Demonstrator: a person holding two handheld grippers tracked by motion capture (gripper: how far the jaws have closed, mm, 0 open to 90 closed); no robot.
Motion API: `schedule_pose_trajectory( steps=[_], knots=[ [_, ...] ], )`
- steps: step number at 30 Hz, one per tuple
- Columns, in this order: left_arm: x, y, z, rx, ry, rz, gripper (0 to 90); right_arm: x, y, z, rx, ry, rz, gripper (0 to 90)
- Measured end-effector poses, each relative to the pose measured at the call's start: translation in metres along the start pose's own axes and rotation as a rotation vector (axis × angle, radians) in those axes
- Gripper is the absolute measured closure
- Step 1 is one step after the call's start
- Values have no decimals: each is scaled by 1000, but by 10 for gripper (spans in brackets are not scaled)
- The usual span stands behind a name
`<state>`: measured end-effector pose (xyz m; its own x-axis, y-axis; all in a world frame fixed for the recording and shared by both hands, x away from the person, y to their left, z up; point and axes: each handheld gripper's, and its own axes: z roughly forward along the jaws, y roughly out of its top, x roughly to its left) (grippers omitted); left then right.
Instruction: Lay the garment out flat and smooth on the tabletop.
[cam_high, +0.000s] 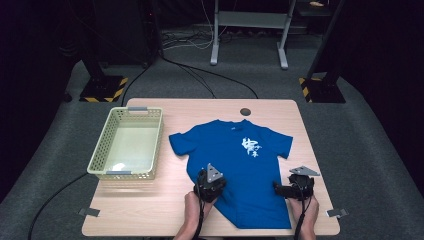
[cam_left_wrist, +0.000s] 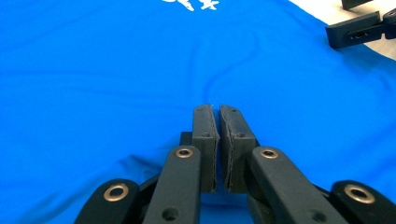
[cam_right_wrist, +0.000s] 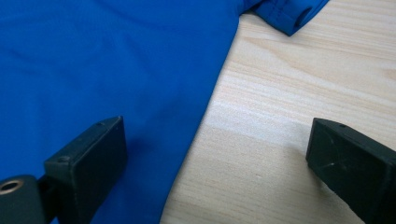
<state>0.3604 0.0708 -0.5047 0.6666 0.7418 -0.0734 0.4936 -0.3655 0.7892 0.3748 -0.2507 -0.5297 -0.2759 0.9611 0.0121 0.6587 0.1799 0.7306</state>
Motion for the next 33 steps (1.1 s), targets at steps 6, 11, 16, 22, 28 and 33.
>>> schedule_pose_trajectory(
  steps=[6,11,16,22,28,33],
  knots=[
    [1,-2,-7,-7,2,1,852,0,0,0,0,0,0,40],
    [1,-6,-11,-6,6,4,852,0,0,0,0,0,0,40],
    [2,-10,-17,-11,9,2,853,0,0,0,0,0,0,40],
    [2,-15,-29,-23,14,0,853,0,0,0,-1,0,0,41],
    [2,-20,-36,-32,15,-1,854,0,0,0,0,0,0,41],
    [1,-26,-42,-35,18,3,854,0,0,0,0,-1,0,41]
  ],
)
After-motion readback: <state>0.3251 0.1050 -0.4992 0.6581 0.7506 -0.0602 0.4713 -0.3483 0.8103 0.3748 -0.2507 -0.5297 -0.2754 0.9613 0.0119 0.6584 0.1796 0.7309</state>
